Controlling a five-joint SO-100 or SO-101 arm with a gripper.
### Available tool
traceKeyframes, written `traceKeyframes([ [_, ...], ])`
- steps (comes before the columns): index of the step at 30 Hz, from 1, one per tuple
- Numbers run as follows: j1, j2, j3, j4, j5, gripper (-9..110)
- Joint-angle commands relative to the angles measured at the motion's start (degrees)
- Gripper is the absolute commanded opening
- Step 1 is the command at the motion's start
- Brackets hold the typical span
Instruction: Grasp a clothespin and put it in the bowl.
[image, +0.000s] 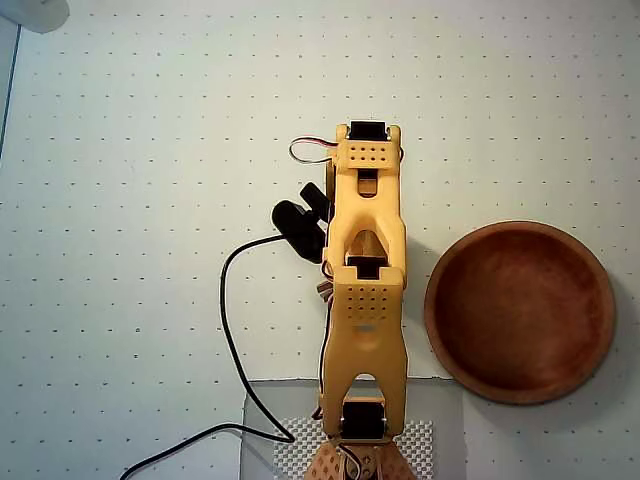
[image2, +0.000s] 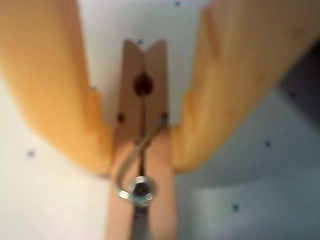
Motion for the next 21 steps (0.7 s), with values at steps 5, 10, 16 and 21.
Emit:
traceKeyframes([
  [5,-5.63,22.24,-0.70,1.93,0.00,-3],
  [10,-5.63,28.83,-0.53,2.02,-0.18,-3],
  [16,-4.22,39.46,3.60,2.02,-0.44,-3],
  [21,-1.05,46.85,6.06,1.93,-1.32,-3],
])
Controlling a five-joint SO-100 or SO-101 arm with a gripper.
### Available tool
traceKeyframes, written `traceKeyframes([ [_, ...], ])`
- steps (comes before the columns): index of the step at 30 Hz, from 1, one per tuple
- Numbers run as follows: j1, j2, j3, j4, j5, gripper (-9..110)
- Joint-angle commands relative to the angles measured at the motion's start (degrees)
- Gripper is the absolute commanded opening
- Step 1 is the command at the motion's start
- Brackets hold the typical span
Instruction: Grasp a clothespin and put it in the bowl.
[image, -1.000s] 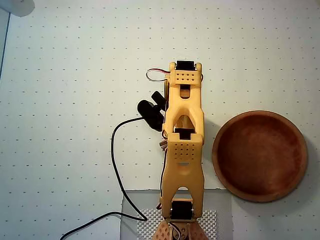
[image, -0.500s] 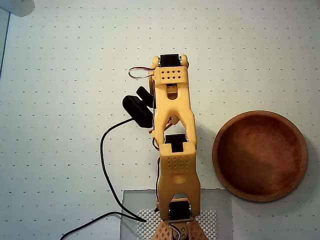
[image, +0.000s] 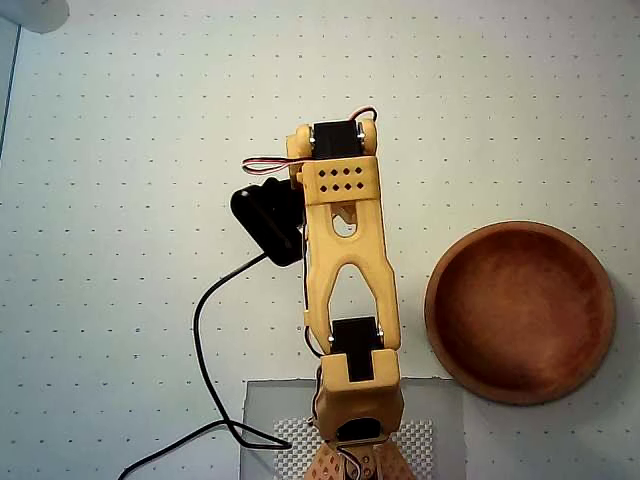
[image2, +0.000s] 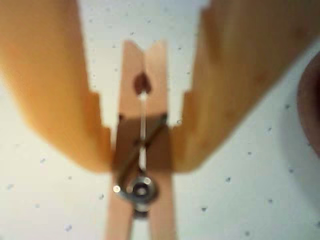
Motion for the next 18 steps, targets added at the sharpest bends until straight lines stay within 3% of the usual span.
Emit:
traceKeyframes([
  [1,3.16,10.55,0.53,1.93,-1.49,-3],
  [18,34.37,13.62,3.43,1.85,-13.45,-3],
])
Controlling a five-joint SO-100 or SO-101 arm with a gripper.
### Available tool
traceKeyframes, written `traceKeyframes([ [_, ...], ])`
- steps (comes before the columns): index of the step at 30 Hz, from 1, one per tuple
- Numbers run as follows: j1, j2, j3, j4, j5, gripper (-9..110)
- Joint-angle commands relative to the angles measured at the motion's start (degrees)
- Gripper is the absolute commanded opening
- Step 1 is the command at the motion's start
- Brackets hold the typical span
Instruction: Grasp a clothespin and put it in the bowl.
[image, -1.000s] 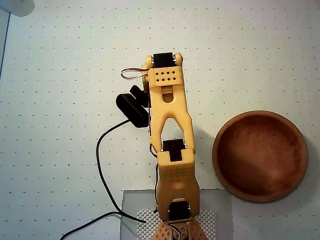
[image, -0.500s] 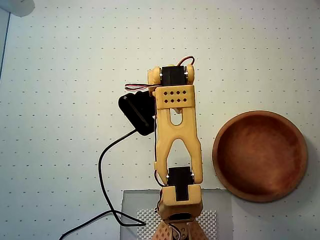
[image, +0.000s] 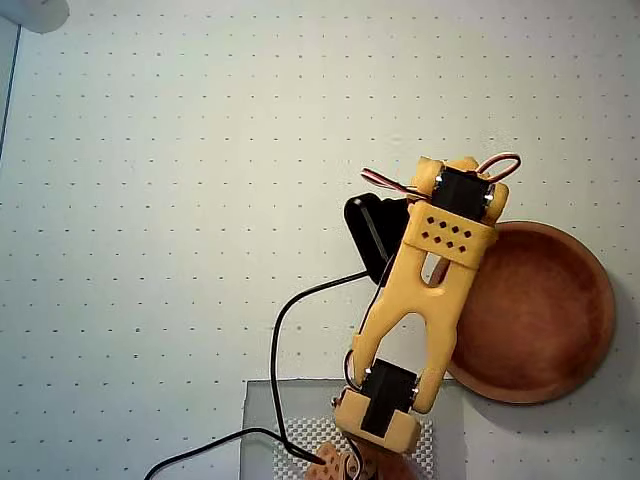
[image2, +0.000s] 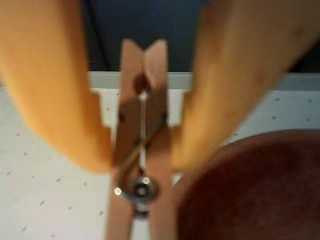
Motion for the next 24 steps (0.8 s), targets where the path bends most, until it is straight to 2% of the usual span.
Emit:
traceKeyframes([
  [1,4.75,4.04,-0.53,1.85,-2.20,-3],
  [14,15.56,-5.01,4.92,1.67,-9.58,-3],
  [24,18.90,-9.93,4.75,1.49,-13.89,-3],
])
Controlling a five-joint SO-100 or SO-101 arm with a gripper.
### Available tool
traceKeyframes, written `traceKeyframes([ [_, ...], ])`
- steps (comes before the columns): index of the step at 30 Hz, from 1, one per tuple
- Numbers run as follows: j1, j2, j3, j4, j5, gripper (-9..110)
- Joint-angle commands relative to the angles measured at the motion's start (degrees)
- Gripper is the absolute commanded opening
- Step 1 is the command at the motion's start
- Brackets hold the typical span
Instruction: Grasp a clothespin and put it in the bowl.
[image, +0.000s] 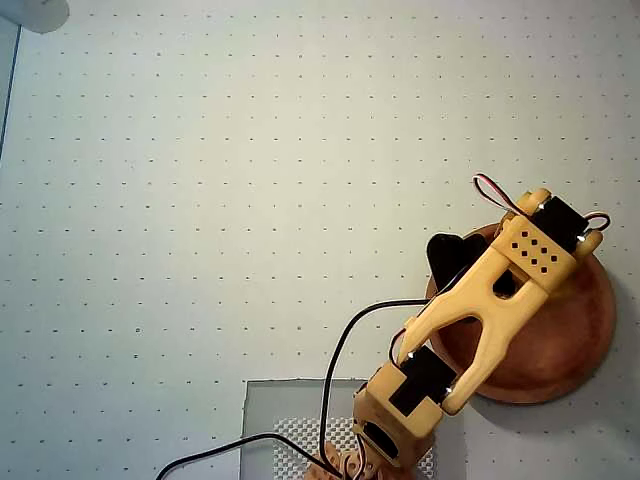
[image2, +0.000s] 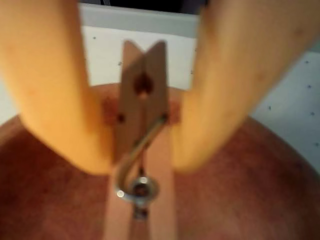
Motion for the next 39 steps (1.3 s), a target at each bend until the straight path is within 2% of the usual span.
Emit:
traceKeyframes([
  [1,0.53,0.44,-0.97,1.49,-1.76,-3],
  [14,-3.34,-0.09,-0.09,1.41,-2.37,-3],
  [25,-9.14,-10.20,-0.97,1.41,-2.02,-3],
  [39,-9.76,-17.58,-5.63,-0.97,-2.02,-3],
])
